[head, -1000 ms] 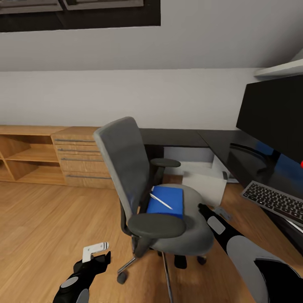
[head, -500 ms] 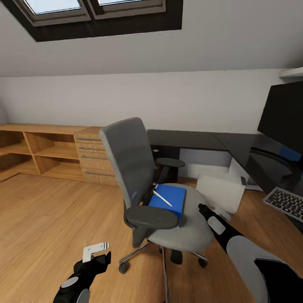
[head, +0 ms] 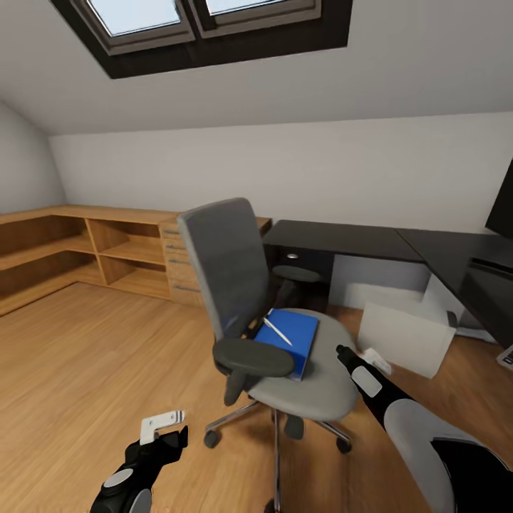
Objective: In the bedroom, organize the workspace by keeping the computer under the desk, ensuring the monitor is on the desk, placing the keyboard on the desk next to the monitor, placing the mouse on the desk next to the keyboard, moving the folder from the swivel chair onto the desk next to the mouse, stacking the notebook on top of the folder with the pen on top of the notebook, and positioning the swivel chair next to the desk.
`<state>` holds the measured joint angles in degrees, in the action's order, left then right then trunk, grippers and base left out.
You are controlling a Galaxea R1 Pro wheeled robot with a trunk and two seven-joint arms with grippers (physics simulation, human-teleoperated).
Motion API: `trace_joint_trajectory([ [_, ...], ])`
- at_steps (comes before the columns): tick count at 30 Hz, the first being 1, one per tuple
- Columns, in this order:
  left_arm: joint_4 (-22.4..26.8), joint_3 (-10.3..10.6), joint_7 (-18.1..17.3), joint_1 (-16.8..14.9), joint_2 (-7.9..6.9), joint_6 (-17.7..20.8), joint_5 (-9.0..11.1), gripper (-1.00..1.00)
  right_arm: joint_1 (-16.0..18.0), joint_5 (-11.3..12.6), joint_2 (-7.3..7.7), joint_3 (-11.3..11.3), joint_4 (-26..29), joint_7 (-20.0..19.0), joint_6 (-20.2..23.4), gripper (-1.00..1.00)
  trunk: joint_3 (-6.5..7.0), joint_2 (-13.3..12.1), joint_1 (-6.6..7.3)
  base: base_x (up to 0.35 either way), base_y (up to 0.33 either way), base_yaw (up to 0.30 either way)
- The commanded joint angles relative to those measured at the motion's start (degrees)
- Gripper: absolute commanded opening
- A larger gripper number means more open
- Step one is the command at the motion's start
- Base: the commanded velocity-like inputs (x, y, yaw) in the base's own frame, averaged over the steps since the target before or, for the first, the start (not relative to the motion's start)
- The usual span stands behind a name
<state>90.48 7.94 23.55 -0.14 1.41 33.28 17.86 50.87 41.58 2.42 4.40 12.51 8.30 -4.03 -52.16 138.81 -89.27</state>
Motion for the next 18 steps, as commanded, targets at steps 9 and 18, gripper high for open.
trace_joint_trajectory([
  [9,-0.05,0.14,0.53,-0.04,0.0,0.09,0.6,1.0,0.02,1.05,-0.05,-0.09,0.08,-0.31,-0.01,1.0,-0.04,0.02,0.01,0.0,0.0,0.275],
  [18,-0.15,0.29,0.53,-0.04,0.07,0.06,0.58,1.0,0.02,1.05,-0.05,-0.07,0.15,-0.31,-0.02,1.0,-0.04,0.02,0.01,0.0,0.0,0.276],
])
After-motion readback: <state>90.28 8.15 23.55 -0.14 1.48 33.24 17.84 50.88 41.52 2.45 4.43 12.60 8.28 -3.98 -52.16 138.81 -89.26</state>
